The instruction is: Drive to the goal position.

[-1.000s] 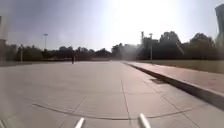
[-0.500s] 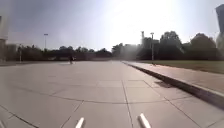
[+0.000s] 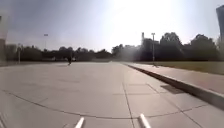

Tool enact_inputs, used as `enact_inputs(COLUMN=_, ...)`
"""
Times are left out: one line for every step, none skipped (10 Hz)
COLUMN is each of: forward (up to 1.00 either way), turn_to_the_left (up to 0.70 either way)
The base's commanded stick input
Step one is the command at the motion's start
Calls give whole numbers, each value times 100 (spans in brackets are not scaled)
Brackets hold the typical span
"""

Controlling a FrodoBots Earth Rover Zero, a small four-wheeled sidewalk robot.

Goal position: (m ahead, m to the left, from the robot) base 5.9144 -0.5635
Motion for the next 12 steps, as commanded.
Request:
enact_inputs(forward=70, turn_to_the_left=0)
enact_inputs(forward=70, turn_to_the_left=0)
enact_inputs(forward=70, turn_to_the_left=0)
enact_inputs(forward=70, turn_to_the_left=0)
enact_inputs(forward=70, turn_to_the_left=0)
enact_inputs(forward=70, turn_to_the_left=0)
enact_inputs(forward=70, turn_to_the_left=0)
enact_inputs(forward=70, turn_to_the_left=0)
enact_inputs(forward=70, turn_to_the_left=0)
enact_inputs(forward=68, turn_to_the_left=0)
enact_inputs(forward=64, turn_to_the_left=0)
enact_inputs(forward=64, turn_to_the_left=0)
